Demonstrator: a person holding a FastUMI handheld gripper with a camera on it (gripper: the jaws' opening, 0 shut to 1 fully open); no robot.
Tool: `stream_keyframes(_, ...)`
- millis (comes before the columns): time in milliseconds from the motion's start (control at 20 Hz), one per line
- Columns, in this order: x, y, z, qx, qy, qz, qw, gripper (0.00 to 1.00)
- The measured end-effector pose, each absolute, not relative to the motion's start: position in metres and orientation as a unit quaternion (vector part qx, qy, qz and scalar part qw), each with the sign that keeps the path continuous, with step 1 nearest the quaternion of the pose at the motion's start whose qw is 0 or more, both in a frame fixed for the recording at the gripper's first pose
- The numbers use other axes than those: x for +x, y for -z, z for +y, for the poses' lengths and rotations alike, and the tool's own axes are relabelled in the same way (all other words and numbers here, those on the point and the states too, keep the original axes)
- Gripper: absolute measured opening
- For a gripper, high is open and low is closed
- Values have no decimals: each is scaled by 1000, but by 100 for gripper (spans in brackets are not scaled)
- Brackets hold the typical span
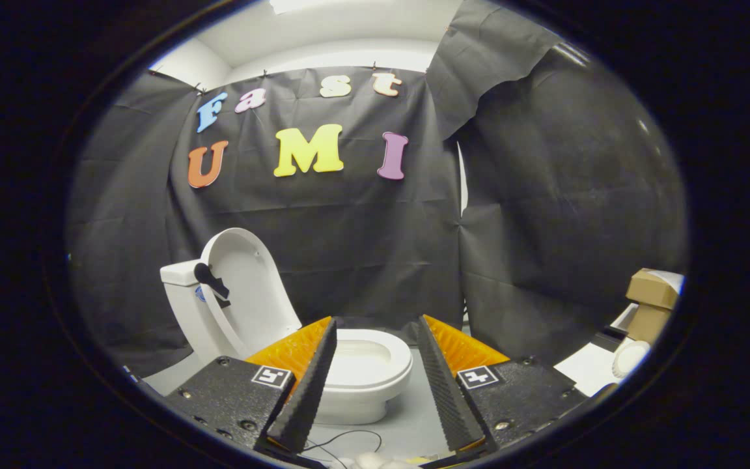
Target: Open the toilet lid.
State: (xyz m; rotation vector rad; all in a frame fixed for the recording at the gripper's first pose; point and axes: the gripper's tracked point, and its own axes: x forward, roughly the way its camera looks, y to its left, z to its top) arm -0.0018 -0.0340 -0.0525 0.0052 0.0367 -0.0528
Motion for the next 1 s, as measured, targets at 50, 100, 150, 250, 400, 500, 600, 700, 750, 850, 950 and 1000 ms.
stream_keyframes(50,-2,52,-34,2,26,18,999,79)
stream_keyframes(100,-3,52,-34,2,25,17,1000,79)
stream_keyframes(150,-3,51,-34,2,25,17,1000,79)
stream_keyframes(250,-2,54,-34,1,26,20,999,79)
stream_keyframes(400,-2,58,-35,3,31,28,999,81)
stream_keyframes(500,-2,55,-34,5,31,24,999,83)
stream_keyframes(600,-3,54,-36,5,34,22,999,94)
stream_keyframes(700,-2,56,-35,8,32,24,999,95)
stream_keyframes(750,-2,56,-35,8,32,25,999,95)
stream_keyframes(850,-2,57,-35,6,33,27,999,95)
stream_keyframes(950,-1,57,-33,6,30,27,999,95)
stream_keyframes(1000,-1,58,-30,5,27,28,999,95)
